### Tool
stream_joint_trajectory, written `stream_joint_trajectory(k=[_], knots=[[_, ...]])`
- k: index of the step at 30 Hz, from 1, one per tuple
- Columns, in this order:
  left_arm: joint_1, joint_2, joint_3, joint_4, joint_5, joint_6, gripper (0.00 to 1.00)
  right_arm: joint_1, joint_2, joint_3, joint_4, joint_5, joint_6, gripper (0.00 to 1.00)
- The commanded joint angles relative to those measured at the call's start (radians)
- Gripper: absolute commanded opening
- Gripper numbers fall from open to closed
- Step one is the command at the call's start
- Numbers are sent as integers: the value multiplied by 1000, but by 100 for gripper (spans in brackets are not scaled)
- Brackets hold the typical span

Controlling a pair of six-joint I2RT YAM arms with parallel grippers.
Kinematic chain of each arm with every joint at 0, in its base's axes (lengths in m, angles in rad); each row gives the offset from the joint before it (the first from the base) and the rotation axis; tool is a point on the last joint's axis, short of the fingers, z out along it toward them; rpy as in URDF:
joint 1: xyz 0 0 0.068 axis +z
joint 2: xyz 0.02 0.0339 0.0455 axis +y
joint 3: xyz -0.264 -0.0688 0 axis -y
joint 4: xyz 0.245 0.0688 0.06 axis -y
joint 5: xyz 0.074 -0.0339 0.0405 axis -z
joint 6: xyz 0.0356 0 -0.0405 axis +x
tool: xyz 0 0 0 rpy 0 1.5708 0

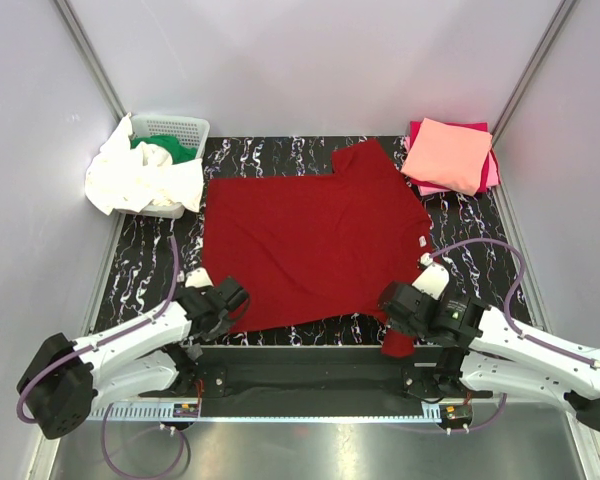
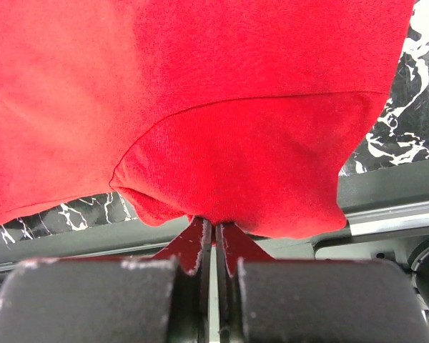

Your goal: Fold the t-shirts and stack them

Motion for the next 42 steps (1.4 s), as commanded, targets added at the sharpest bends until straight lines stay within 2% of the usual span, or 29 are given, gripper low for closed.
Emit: stream_joint_trajectory(k=[1, 5, 7, 12, 16, 20, 29, 35, 42], knots=[[-2, -7, 6, 23, -43, 30, 0, -5, -1, 31, -23, 51, 13, 0], [-2, -81, 50, -17, 8, 63, 0, -4, 11, 48, -31, 31, -3, 0], [-2, -115, 80, -35, 34, 111, 0, -4, 24, 68, 12, -4, -84, 0], [18, -61, 256, -138, 45, 207, 0, -10, 155, 218, 51, -50, -225, 0], [75, -35, 392, -160, 48, 326, 0, -92, 272, 295, 80, -134, -378, 0], [197, 34, 465, -155, 81, 458, 0, -244, 393, 336, 135, -295, -546, 0], [415, 268, 566, -25, 190, 663, 0, -386, 672, 575, 97, -309, -762, 0], [469, 422, 652, 0, 220, 734, 0, -464, 778, 631, 101, -302, -831, 0], [514, 523, 681, 9, 206, 783, 0, -542, 847, 686, 109, -294, -885, 0]])
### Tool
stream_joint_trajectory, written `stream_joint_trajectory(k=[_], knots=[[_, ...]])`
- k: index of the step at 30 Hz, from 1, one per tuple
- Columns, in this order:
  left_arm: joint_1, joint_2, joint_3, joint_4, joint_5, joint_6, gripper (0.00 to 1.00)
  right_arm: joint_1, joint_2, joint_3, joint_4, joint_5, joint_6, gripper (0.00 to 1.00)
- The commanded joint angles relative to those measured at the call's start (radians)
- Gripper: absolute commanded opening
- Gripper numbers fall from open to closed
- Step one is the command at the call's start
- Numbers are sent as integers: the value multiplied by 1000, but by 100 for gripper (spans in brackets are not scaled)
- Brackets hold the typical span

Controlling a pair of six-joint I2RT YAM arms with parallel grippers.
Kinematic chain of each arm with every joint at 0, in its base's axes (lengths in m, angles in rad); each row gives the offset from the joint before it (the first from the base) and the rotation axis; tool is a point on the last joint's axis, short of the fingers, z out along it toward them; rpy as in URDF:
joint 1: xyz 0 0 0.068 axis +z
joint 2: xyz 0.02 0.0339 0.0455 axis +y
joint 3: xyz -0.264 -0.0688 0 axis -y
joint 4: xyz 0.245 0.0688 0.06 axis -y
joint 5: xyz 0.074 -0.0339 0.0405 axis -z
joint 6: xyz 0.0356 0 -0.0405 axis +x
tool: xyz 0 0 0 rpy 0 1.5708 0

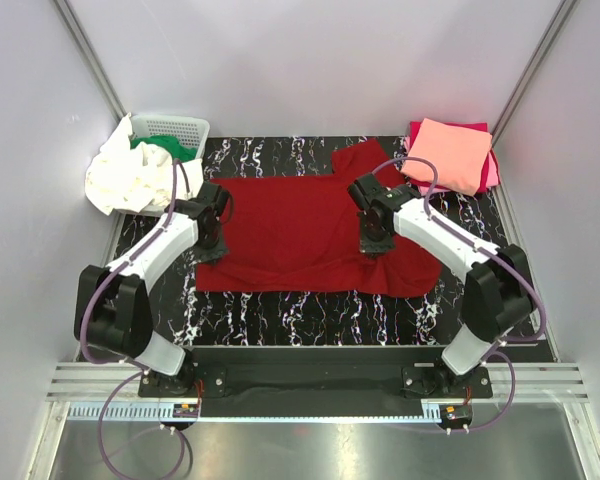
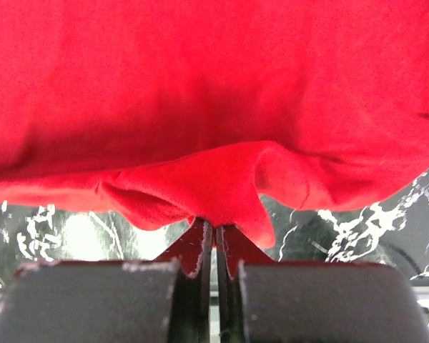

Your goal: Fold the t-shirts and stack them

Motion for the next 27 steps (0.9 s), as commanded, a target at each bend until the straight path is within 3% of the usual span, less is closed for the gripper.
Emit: stream_joint_trajectory(k=[1, 14, 27], knots=[[29, 28, 49, 23, 5, 57, 0, -36, 25, 74, 4, 12, -60, 0], [62, 151, 100, 23, 12, 106, 0, -93, 169, 200, -24, 10, -132, 0], [63, 268, 242, -21, 20, 142, 3, -143, 229, 203, -21, 44, -109, 0]])
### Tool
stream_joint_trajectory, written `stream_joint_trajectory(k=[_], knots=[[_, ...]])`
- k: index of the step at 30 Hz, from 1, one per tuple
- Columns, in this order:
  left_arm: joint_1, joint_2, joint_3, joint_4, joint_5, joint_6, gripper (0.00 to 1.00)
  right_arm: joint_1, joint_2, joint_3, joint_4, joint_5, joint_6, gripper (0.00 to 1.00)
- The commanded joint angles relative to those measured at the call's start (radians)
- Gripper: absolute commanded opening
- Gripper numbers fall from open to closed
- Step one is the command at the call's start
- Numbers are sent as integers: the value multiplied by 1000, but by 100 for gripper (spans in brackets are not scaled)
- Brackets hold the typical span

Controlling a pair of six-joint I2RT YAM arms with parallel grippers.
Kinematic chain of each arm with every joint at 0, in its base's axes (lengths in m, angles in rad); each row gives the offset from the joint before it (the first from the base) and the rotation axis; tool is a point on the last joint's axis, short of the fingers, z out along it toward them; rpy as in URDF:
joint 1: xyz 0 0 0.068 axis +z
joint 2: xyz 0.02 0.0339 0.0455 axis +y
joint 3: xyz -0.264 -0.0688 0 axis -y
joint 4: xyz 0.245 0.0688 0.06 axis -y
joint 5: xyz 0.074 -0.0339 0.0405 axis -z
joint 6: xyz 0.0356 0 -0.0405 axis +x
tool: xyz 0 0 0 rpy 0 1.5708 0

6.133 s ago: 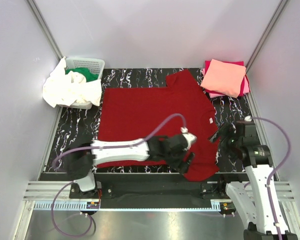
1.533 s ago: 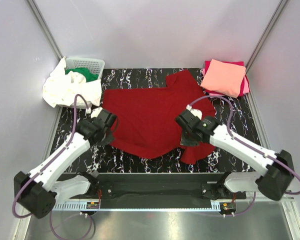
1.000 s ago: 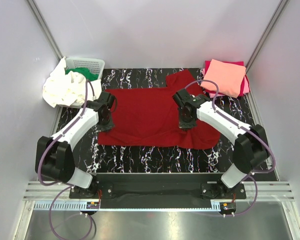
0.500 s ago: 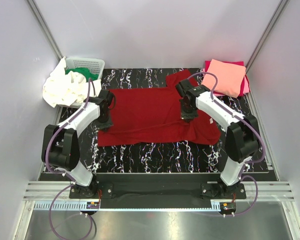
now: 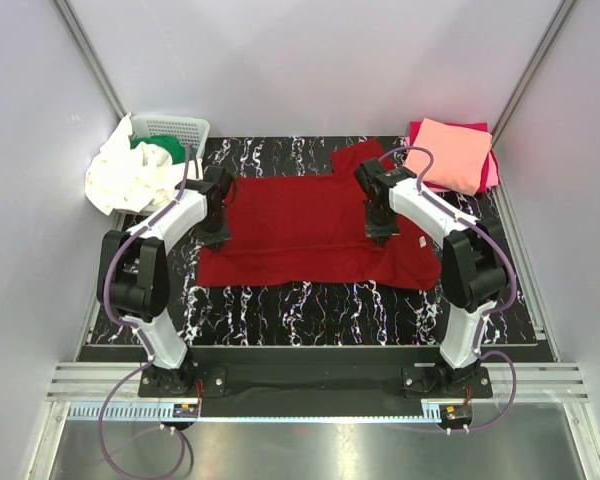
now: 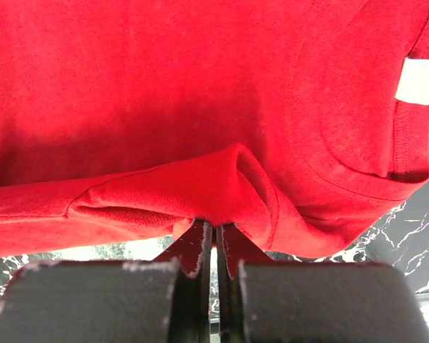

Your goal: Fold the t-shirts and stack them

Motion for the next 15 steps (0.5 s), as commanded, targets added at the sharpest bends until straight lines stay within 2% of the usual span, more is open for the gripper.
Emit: stream_joint_trajectory(k=[1, 5, 8, 11, 12, 13, 15], knots=[[7, 20, 43, -11, 2, 31, 3, -15, -2, 29, 3, 26, -5, 0], [10, 43, 39, -12, -15, 25, 4, -23, 15, 41, 8, 11, -16, 0], [19, 49, 35, -12, -27, 22, 8, -24, 32, 55, 12, -5, -28, 0], [35, 33, 45, -26, -38, 7, 31, -29, 61, 82, 9, -6, -44, 0], [36, 17, 45, -29, -64, -1, 49, -30, 70, 93, 5, -2, -50, 4], [36, -19, 45, -35, -85, -7, 59, -37, 91, 122, -9, 2, -54, 13], [36, -67, 37, -44, -151, -36, 68, -41, 108, 148, -21, 15, -73, 39]])
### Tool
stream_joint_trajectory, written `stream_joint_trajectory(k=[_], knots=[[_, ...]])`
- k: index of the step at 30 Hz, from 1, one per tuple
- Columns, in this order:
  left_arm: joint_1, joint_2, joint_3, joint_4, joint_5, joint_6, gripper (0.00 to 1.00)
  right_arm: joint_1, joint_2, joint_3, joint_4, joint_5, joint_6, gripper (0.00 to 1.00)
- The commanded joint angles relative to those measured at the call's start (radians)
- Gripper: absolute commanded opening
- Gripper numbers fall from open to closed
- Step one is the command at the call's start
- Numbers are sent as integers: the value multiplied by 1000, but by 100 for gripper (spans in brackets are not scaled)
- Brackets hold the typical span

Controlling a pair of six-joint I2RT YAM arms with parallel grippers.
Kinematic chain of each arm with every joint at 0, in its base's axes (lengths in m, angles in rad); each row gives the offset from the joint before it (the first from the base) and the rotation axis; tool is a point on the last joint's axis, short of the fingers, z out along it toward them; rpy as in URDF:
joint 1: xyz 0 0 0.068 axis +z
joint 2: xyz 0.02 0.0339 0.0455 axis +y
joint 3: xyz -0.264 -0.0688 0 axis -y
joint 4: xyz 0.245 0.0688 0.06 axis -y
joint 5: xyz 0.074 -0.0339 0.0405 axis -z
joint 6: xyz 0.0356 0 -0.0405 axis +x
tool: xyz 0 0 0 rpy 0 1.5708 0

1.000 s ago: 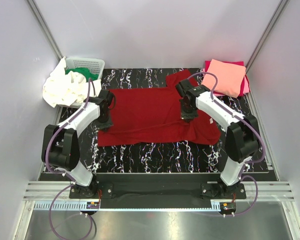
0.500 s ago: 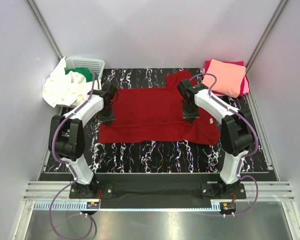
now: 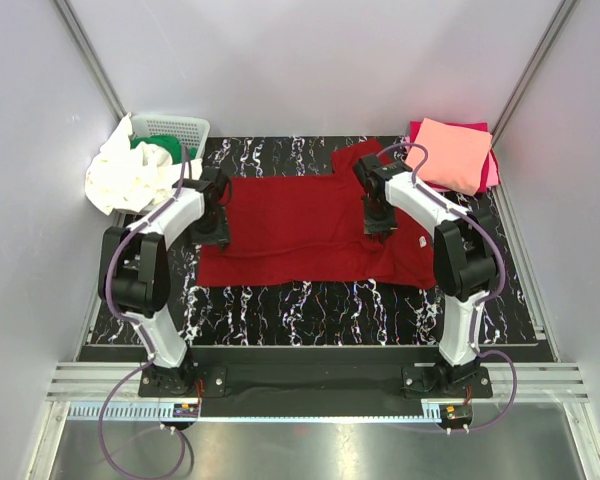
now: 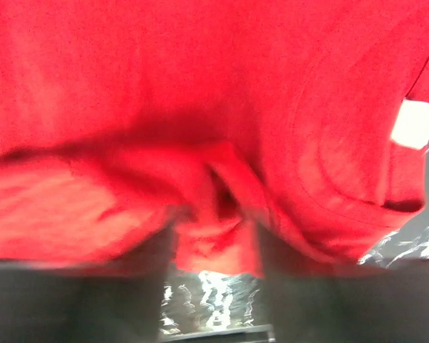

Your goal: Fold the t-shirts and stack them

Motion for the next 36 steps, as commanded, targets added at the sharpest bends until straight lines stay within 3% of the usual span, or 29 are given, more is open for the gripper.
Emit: stream_joint_trajectory(k=[1, 4, 11, 15, 21, 28, 36], knots=[[8, -162, 16, -14, -115, -37, 74, -20, 32, 100, -28, 39, -49, 66], [8, -292, -72, 32, -92, -66, 74, -22, 1, 120, -30, 100, -60, 89], [-2, -487, -371, 248, 88, -131, 73, -22, -276, -87, 56, 77, 26, 91], [-3, -480, -449, 325, 164, -137, 72, -23, -501, -359, 146, -48, 84, 89], [-9, -489, -445, 308, 204, -140, 70, -22, -629, -592, 253, -183, 161, 81], [-9, -599, -377, 179, 195, -35, 70, -22, -533, -577, 281, -138, 131, 76], [-9, -670, -434, 210, 155, -8, 70, -22, -390, -486, 284, -55, 97, 63]])
